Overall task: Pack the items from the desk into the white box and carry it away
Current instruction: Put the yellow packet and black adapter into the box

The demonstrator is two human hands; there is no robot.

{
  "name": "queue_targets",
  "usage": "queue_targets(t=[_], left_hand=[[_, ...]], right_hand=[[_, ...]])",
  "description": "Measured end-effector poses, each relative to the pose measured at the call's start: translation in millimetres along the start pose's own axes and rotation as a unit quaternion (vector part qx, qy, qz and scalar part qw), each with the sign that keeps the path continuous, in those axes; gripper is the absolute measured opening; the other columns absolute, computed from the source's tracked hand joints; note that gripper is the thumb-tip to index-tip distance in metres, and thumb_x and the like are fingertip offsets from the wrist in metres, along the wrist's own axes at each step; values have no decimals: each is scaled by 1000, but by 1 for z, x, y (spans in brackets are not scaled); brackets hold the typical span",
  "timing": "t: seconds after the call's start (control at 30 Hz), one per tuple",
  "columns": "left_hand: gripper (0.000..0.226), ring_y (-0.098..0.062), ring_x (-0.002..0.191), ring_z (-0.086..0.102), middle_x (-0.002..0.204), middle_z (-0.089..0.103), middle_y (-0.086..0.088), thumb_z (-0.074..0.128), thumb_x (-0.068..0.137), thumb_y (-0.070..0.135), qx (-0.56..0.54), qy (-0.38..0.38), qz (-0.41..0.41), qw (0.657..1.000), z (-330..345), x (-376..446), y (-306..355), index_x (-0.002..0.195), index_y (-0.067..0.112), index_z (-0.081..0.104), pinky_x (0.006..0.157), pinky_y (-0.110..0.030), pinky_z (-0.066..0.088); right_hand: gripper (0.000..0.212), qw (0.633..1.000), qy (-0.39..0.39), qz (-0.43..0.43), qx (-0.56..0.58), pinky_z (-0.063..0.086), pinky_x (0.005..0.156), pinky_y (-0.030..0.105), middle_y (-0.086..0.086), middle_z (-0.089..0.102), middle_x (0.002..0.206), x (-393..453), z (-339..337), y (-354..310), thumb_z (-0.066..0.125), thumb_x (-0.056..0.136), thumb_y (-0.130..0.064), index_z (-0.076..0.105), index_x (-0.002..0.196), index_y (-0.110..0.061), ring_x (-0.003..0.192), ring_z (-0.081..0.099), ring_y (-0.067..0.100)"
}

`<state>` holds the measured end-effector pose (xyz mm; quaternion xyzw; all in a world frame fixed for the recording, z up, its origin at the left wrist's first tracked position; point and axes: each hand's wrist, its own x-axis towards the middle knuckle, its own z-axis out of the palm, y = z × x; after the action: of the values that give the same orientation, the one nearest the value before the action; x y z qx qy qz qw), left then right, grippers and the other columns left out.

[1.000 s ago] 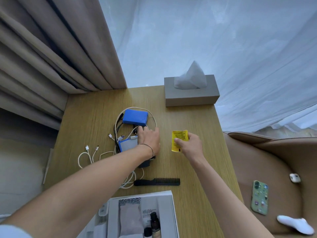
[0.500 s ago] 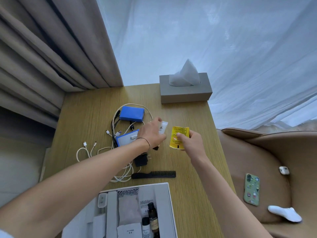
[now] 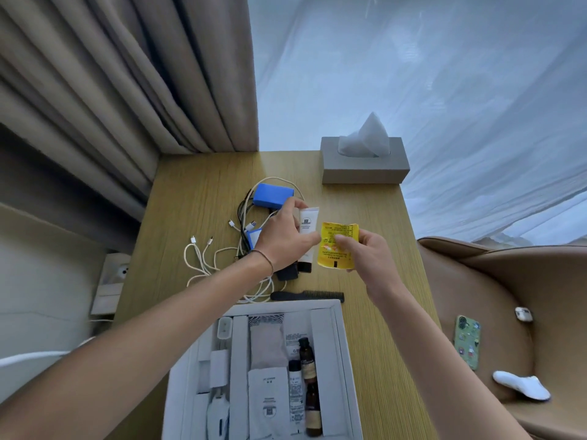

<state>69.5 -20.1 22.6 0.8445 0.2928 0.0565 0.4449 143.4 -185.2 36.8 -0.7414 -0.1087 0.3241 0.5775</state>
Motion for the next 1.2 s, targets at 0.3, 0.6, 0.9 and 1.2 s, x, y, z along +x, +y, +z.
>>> queue_targets(t=[0.3,0.6,0.9,1.2], left_hand=[[34,-28,81,70,94,70,-7,72,82,18,-118,11,-23,993,-41,-67,-8,110,24,52,72,-53,60],[25,-31,75,70,91,72,-10,67,92,20,-127,23,-54,990,-68,-134,-55,112,25,54,45,-40,57],[26,-30,80,71,92,73,-4,71,91,22,-109,-19,-70,991,-61,-170,-82,111,25,56,64,-55,60],[28,-21,79,67,96,68,0,67,91,24,-41,-56,-70,995,-61,-180,-96,114,30,52,71,-49,61]], right_hand=[[12,998,-50,-9,-27,51,50,19,-5,75,71,-53,21,-7,77,84,-8,68,91,-13,66,73,9],[8,969,-123,33,-213,51,65,36,15,76,85,-94,47,32,70,91,-18,73,85,-13,70,66,20],[9,865,-206,5,-457,57,67,33,-2,72,87,-116,83,87,75,83,-16,76,90,-20,76,66,15],[20,816,-242,16,-525,56,70,32,-5,68,90,-132,117,132,69,83,-8,77,95,-22,84,64,16]])
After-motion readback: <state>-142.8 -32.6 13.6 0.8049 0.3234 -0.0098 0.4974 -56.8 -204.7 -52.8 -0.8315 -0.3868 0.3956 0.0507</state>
